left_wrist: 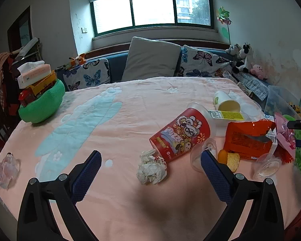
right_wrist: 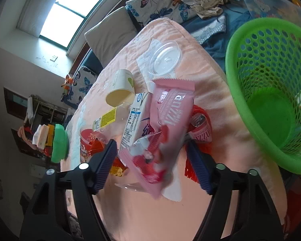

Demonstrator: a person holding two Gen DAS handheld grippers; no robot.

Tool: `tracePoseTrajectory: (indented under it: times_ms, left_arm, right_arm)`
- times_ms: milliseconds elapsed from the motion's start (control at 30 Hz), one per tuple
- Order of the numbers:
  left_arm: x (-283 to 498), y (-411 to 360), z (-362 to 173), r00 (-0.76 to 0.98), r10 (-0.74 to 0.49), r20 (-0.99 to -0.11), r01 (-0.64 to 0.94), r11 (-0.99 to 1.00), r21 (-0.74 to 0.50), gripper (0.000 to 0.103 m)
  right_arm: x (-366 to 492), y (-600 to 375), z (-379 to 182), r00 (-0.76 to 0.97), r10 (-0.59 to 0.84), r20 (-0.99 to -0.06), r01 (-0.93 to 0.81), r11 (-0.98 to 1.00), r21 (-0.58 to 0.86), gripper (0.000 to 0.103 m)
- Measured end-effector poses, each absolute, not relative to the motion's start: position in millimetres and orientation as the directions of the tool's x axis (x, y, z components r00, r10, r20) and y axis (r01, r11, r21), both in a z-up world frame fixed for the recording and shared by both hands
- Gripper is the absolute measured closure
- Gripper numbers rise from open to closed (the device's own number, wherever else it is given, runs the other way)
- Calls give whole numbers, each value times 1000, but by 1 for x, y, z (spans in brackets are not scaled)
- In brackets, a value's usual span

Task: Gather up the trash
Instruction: 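Grasp the pink wrapper with the right tool while the left tool grasps the crumpled tissue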

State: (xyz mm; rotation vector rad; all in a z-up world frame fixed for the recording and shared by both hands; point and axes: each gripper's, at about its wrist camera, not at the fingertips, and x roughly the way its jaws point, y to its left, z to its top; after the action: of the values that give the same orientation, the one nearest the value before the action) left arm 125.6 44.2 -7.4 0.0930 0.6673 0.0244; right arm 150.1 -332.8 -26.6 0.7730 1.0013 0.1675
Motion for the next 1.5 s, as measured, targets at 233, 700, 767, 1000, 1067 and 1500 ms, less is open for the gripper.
tracePoseTrajectory:
  times_ms: [233,700,767,1000,1067,1500]
  left_arm:
    - [149,51,-12,771,27,-636,58,992,112,7]
    - [151,43,-31,737,-104,-668,181,982,47,7]
    - [149,46,-31,744,-107,-660,185,981,50,7]
    - [148,70,-49,711,-76,-699,139,990,35,7]
    - [149,74,-54,701,-72,-709,134,990,33,7]
    - [179,81,-87,615,-129,-778,121,990,-68,47]
  right_arm:
    - [146,-330,-27,552,431,-713,199,763,615,58]
    - [133,-328,-9,609,381,-696,115,826,553,77]
    - [132,-328,-7,611,376,-696,112,830,547,77]
    - [125,-327,0,627,374,-684,91,837,540,78]
    - [125,-326,0,627,371,-685,85,841,534,78]
    - [130,-326,-9,607,400,-687,93,823,561,67]
